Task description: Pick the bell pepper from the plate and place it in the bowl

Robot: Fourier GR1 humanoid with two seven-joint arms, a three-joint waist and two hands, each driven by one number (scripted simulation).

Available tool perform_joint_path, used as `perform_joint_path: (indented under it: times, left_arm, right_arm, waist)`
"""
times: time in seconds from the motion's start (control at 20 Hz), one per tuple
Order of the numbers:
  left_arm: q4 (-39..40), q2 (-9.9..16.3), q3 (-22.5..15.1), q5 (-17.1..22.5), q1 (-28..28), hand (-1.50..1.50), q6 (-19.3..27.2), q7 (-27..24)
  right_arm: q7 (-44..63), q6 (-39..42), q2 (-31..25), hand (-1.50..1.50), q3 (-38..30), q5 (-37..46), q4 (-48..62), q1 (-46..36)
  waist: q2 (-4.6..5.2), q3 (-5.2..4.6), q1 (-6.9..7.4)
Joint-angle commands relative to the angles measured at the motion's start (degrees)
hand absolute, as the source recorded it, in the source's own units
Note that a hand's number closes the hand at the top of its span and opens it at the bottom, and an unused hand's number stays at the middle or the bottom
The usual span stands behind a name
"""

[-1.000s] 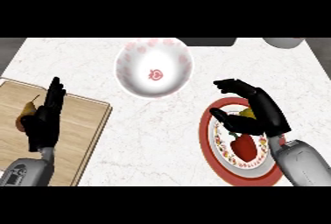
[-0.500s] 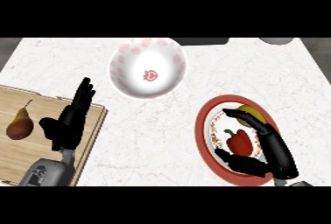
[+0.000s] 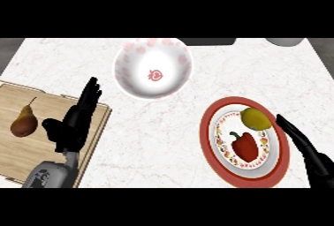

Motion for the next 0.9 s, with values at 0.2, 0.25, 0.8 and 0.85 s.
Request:
perform_joint_path:
  times: [0.2, 0.25, 0.8, 0.85]
  left_arm:
    - [2.8, -2.1, 0.5, -0.8, -0.5, 0.00, -1.8, -1.9]
    - [-4.2, 0.3, 0.5, 0.0, 2.5, 0.00, -2.6, 0.5]
    - [-4.0, -3.4, -0.6, -4.3, 1.4, 0.00, 0.1, 3.2]
    - [-0.6, -6.2, -2.6, -5.8, 1.8, 0.00, 0.3, -0.8]
  right_arm:
    - [23.3, 5.7, -6.2, -1.50, -4.5, 1.2, -8.2, -3.2]
    - [27.2, 8.1, -8.4, -1.50, -6.6, -1.5, -8.7, -5.4]
    - [40.2, 17.6, -7.6, -1.50, 0.1, 3.4, -1.9, -9.1]
    - [40.2, 18.5, -7.1, -1.50, 0.2, 3.4, 0.0, -10.5]
  waist:
    - [0.32, -0.02, 0.90]
    - [0.20, -0.02, 1.55]
    - [0.21, 0.06, 1.27]
    - [0.29, 0.04, 1.21]
